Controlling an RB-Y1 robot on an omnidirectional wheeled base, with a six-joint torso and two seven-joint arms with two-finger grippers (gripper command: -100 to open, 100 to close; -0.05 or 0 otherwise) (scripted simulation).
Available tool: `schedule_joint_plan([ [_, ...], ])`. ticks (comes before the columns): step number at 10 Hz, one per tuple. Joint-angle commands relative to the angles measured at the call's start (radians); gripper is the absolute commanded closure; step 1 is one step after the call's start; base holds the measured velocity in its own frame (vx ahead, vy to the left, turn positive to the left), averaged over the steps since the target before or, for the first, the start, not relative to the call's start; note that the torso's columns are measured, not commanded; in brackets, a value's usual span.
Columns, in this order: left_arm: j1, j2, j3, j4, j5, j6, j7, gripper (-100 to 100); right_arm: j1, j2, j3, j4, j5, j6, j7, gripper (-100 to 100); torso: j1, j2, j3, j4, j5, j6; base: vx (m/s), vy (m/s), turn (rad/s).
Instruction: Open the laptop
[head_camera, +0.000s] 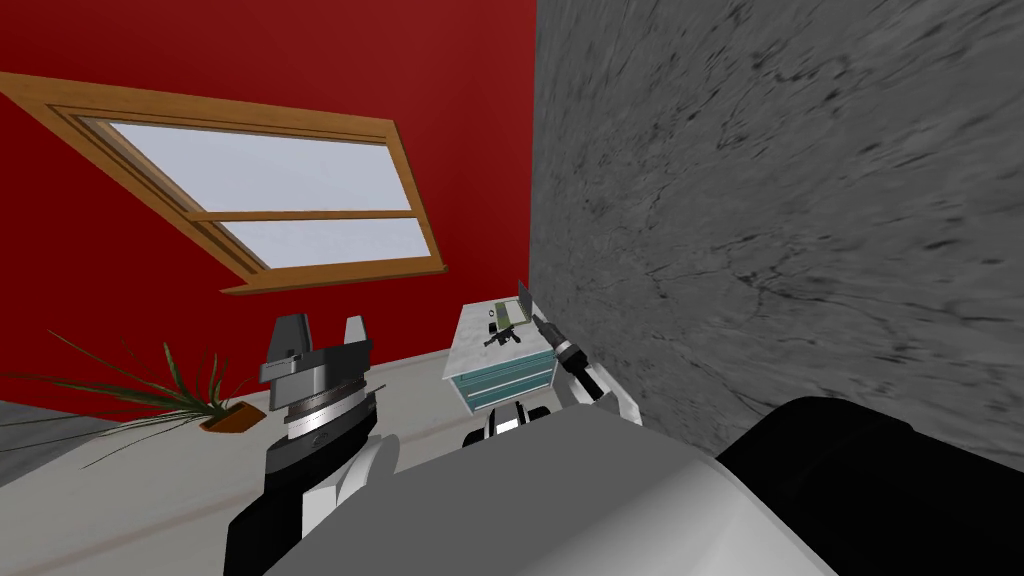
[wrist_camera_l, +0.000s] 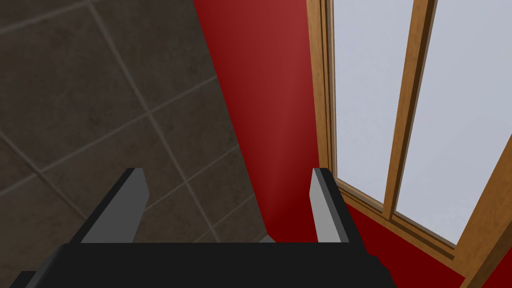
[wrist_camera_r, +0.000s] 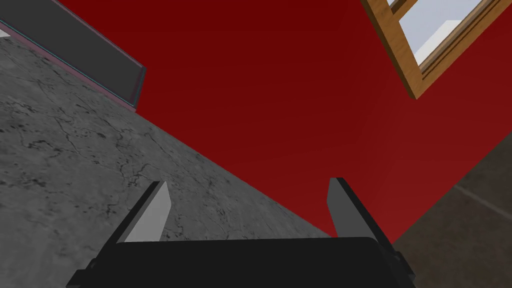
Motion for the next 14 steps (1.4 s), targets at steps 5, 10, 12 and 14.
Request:
schedule_joint_plan([
  [5, 0.0, 0.0, 0.0, 0.0, 0.0, 0.0, 0.0, 0, -0.072, -0.055, 0.023, 0.114, 0.168, 0.103, 0.046, -100, 0.0, 0.0, 0.0, 0.0, 0.0, 0.0, -0.003, -0.014, 0.066],
  [10, 0.0, 0.0, 0.0, 0.0, 0.0, 0.0, 0.0, 0, -0.143, -0.112, 0.057, 0.216, 0.308, 0.213, 0.084, -100, 0.0, 0.0, 0.0, 0.0, 0.0, 0.0, -0.003, -0.011, 0.076],
  [12, 0.0, 0.0, 0.0, 0.0, 0.0, 0.0, 0.0, 0, -0.17, -0.132, 0.07, 0.252, 0.359, 0.25, 0.095, -100, 0.0, 0.0, 0.0, 0.0, 0.0, 0.0, -0.002, -0.009, 0.055],
  [14, 0.0, 0.0, 0.0, 0.0, 0.0, 0.0, 0.0, 0, -0.197, -0.151, 0.084, 0.288, 0.406, 0.287, 0.106, -100, 0.0, 0.0, 0.0, 0.0, 0.0, 0.0, -0.001, -0.009, 0.078],
])
